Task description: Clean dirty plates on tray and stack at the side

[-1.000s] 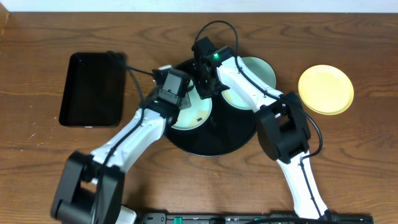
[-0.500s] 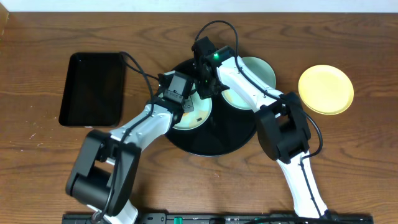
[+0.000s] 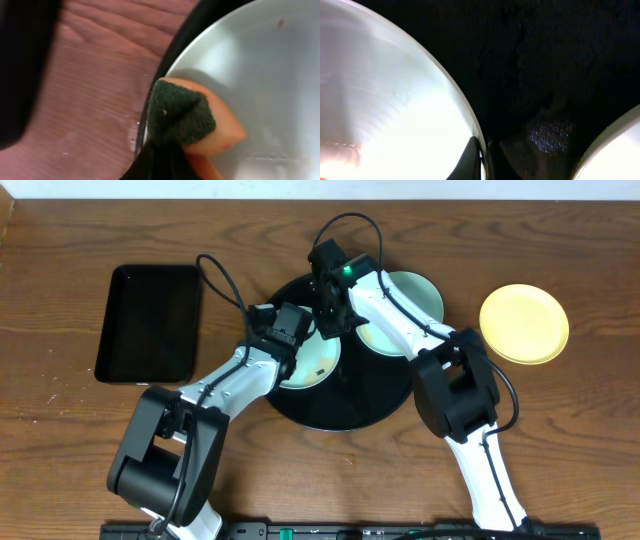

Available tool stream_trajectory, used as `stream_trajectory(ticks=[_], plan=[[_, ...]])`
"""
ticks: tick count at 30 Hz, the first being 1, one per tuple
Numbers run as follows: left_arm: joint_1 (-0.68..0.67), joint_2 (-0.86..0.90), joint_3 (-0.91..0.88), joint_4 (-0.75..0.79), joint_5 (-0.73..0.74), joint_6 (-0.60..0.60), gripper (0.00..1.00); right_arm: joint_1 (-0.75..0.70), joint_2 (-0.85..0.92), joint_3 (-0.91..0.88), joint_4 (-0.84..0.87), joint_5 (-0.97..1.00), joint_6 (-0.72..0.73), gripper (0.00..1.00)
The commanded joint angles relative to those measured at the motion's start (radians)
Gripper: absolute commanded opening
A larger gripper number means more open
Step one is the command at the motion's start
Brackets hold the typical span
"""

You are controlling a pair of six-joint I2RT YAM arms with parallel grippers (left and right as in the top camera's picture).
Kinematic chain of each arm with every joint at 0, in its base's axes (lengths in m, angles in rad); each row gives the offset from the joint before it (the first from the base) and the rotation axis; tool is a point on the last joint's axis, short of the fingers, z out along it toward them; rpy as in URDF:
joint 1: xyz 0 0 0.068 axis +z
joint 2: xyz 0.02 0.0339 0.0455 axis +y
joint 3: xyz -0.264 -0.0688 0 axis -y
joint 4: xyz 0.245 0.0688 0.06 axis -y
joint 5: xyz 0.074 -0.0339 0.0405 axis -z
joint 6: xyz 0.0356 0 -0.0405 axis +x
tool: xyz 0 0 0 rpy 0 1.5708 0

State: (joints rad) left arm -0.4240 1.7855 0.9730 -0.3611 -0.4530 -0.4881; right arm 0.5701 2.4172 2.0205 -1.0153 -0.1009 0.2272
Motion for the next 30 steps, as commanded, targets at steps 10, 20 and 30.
stream_trajectory(ticks=[10,20,30], plan=[[0.011,-0.182,-0.013,0.059,0.208,0.021,0.07,0.023,0.024,-0.027,-0.013,0.022,0.019,0.02],[0.011,-0.066,-0.014,0.056,0.516,-0.102,0.07,0.023,0.024,-0.027,-0.013,0.022,0.019,0.02],[0.011,-0.009,-0.014,0.025,0.39,-0.077,0.08,0.023,0.024,-0.027,-0.017,0.022,0.019,0.01]])
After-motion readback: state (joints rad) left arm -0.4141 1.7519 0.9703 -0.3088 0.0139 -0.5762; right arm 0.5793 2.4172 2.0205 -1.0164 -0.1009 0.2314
